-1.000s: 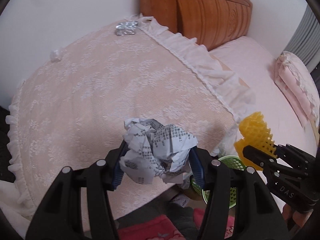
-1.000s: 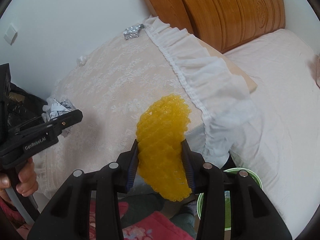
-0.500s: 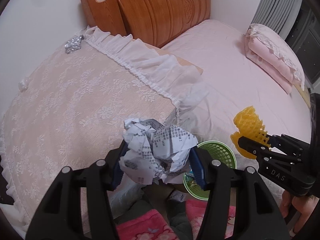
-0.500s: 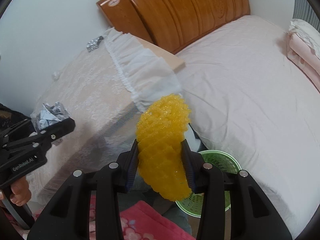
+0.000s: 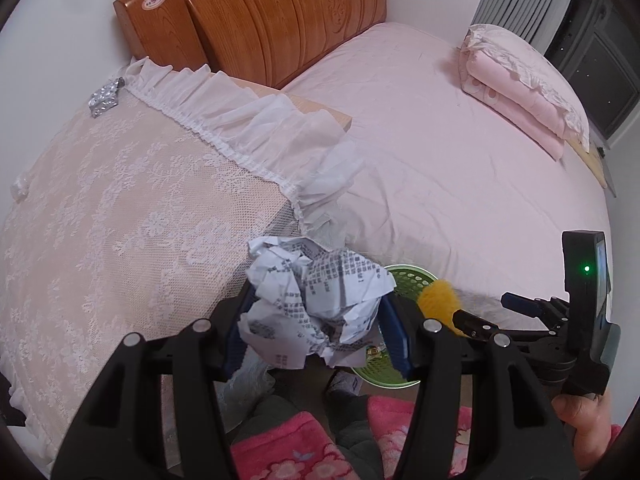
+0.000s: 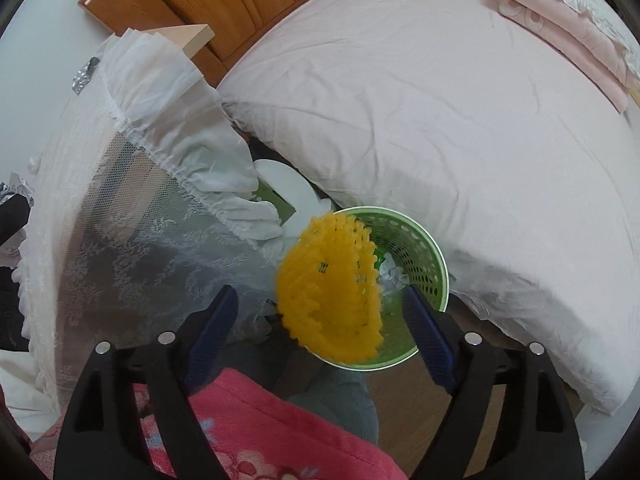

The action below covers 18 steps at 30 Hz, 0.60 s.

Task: Collect trash
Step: 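Carry the yellow mesh net over the wastebasket and open the right tool to drop it, then lower the crumpled paper over the wastebasket and open the left tool to drop it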

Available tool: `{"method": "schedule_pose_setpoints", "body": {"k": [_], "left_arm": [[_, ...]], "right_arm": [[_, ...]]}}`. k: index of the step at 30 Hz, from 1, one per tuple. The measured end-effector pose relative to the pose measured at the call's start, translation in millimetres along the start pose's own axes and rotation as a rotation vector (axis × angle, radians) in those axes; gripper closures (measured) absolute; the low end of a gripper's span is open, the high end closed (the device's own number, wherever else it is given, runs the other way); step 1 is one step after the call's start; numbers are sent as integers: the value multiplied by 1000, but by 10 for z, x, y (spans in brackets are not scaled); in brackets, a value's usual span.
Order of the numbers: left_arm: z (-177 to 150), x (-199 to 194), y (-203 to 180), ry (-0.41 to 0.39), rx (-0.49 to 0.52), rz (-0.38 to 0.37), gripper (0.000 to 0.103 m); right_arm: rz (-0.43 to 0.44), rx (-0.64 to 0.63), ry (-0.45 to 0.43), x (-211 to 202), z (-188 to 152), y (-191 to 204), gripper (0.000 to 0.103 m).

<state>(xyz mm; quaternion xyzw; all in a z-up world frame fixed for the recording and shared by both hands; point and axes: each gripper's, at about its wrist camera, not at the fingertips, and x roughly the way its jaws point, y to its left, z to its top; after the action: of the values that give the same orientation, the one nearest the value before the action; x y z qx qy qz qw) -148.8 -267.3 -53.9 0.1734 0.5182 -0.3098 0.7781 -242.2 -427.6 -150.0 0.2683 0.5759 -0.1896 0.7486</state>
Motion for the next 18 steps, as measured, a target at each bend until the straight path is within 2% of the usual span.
{"method": "schedule_pose_setpoints", "body": {"k": [6, 14, 18], "left_arm": [[-27, 12, -62, 5, 14, -3, 48], [-68, 26, -111, 15, 23, -2, 48], [-115, 142, -268, 55, 90, -39, 48]], "right_arm": [[4, 56, -4, -29, -41, -208, 14], [6, 98, -17, -55, -21, -262, 14], [-24, 113, -51, -131, -26, -336, 14]]}}
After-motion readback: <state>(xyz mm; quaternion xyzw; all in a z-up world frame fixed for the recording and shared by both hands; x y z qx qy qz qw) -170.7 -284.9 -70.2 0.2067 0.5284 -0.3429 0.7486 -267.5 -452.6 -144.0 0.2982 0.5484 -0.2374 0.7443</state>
